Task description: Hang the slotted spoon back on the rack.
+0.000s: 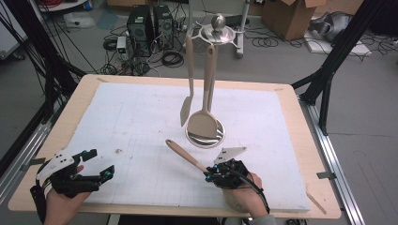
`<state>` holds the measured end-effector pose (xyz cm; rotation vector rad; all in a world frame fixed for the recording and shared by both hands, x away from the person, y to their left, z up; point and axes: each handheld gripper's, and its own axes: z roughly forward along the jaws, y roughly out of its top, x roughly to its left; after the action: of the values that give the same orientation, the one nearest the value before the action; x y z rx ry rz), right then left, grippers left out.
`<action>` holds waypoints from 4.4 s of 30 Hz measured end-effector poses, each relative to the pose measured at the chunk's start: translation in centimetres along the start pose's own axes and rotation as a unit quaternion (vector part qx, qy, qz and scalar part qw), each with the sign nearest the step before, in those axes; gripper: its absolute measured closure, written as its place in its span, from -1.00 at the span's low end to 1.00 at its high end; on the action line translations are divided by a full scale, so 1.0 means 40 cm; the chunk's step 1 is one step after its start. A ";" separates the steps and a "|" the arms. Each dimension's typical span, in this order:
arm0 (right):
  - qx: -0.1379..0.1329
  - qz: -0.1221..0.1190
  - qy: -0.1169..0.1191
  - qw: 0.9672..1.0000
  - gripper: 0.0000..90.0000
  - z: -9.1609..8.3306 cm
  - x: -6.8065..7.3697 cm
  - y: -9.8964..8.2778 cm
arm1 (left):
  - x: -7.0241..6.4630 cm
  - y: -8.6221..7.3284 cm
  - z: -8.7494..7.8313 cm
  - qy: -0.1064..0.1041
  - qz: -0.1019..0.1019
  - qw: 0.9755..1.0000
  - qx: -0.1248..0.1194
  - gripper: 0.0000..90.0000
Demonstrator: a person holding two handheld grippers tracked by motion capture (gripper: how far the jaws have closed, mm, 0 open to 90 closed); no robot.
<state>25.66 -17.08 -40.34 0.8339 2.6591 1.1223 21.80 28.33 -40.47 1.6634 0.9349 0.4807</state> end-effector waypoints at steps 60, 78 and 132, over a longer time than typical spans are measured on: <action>-0.172 0.035 -0.046 0.983 0.72 -0.372 -0.096 0.027 | -0.004 0.000 0.002 -0.003 0.003 1.000 -0.001 -0.86; -0.198 0.034 -0.067 0.977 0.72 -0.424 -0.121 0.094 | -0.002 -0.001 0.001 -0.003 0.001 1.000 -0.001 -0.86; -0.207 0.039 -0.051 0.976 0.72 -0.441 -0.208 0.180 | 0.014 -0.014 -0.023 0.008 -0.011 1.000 -0.004 -0.86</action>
<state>29.98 -28.41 -23.47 0.8867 2.2072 1.5339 21.31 29.38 -40.82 1.6424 0.9607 0.4820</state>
